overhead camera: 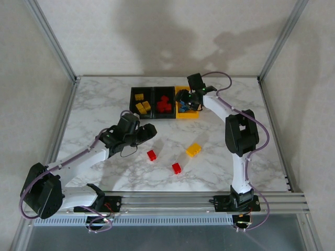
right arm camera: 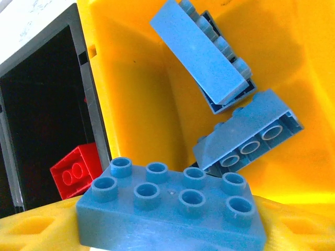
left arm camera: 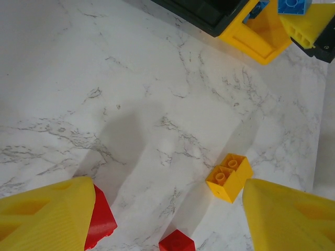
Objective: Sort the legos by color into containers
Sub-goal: Place the lego in the container.
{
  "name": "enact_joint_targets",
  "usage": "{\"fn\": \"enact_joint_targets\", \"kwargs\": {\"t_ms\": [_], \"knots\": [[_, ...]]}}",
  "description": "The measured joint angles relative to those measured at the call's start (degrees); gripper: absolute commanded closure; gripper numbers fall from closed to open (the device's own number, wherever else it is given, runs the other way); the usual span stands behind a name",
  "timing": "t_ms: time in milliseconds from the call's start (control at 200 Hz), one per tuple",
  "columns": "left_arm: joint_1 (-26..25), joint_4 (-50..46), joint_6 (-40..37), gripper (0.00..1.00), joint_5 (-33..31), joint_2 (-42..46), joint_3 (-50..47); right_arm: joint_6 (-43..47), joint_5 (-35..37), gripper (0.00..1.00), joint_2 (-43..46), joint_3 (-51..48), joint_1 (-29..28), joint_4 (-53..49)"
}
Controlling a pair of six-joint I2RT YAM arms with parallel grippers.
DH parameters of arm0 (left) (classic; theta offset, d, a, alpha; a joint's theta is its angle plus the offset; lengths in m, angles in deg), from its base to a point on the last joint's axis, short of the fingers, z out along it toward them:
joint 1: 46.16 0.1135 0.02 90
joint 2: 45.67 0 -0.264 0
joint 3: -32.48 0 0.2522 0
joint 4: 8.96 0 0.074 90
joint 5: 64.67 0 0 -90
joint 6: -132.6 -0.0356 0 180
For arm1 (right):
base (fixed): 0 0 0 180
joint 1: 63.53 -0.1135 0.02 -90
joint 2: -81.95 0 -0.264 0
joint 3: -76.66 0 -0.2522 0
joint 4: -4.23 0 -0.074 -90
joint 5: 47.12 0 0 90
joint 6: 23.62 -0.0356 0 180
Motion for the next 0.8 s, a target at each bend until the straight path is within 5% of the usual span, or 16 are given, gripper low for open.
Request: {"fn": "enact_joint_targets", "kwargs": {"t_ms": [556, 801], "knots": [[0.0, 0.0, 0.0, 0.26, 0.0, 0.1, -0.1, -3.0, 0.1, 0.26, 0.6, 0.8, 0.2, 0.9], [-0.4, -2.1, -0.3, 0.25, -1.9, 0.2, -0.1, 1.4, 0.1, 0.27, 12.5, -7.0, -0.8, 1.5]]}}
